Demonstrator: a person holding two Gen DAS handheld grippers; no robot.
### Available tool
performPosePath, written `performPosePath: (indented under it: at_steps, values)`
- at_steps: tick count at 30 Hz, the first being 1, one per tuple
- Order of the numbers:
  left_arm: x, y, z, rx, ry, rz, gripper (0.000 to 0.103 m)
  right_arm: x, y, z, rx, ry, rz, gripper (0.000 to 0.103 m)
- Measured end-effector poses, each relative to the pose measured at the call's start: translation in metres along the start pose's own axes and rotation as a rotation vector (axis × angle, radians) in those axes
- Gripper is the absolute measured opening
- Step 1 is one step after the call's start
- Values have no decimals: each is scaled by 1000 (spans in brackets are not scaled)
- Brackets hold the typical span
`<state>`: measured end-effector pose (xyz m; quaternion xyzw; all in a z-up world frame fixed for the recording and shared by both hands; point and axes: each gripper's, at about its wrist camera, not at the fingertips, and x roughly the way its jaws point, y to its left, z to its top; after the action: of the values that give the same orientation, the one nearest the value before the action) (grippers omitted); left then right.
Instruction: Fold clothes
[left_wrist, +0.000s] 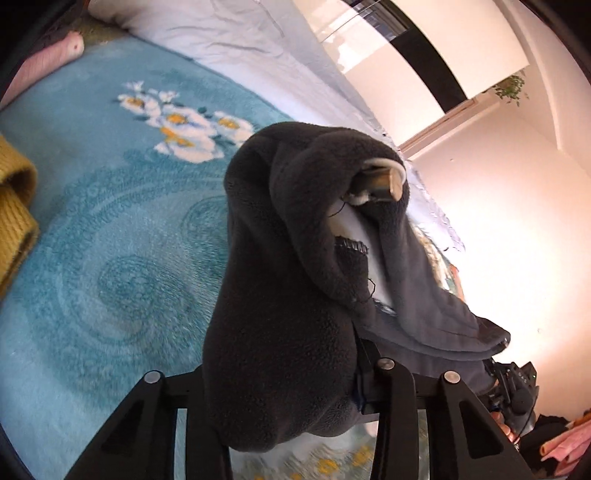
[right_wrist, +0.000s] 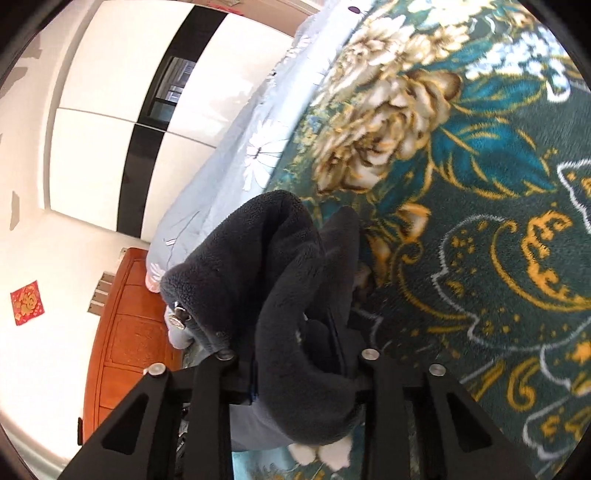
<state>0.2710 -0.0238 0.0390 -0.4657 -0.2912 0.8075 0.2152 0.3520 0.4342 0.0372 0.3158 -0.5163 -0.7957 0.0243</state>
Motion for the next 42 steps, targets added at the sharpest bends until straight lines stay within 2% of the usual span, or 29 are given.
performPosePath:
  at_steps: [4,7,9,11,13,16,20,21,23,25,29,32,34,37,40,42]
  values:
    - [-50,-5,-19,69,-2,-55,41,-32,23,-12,-86,2,49,27]
    - [-48,18,-32,58,45,-27,41,-60,23,-26,-144,-2,70,26]
    - [-41,37,-41,18,86,-20,42,-64,3,-33,-139,5,15,17]
    - [-30,58,-50,-41,129,-24,43,-62,-20,-36,-97,18,-52,17]
    - [-35,57,-49,-14,109,-33,50,-63,-46,-37,-28,34,-72,17]
    - [-45,38,-45,125,66,55,54,-70,-50,-38,-54,6,-86,17]
    - [-50,13,-42,329,31,163,57,-80,-31,-39,-242,19,-140,22]
    - [-51,10,-42,359,28,180,58,-84,-23,-41,-309,25,-166,30]
    - [-53,4,-42,418,20,215,62,-75,-4,-42,-446,54,-221,38]
    - [-58,0,-38,462,4,246,65,-69,7,-54,-570,83,-283,39]
    - [-58,-4,-31,557,-42,296,70,-45,25,-60,-737,124,-359,42]
    - [-46,3,-13,624,-59,315,71,-26,38,-56,-799,124,-367,49]
    - [-32,4,-2,632,-35,301,71,-14,44,-50,-809,132,-360,51]
    - [-18,4,15,553,-3,229,71,3,48,-40,-783,160,-345,51]
    - [-13,3,34,479,-5,79,71,12,48,-31,-718,182,-315,51]
    - [-4,4,44,442,25,32,70,20,40,-25,-660,215,-298,51]
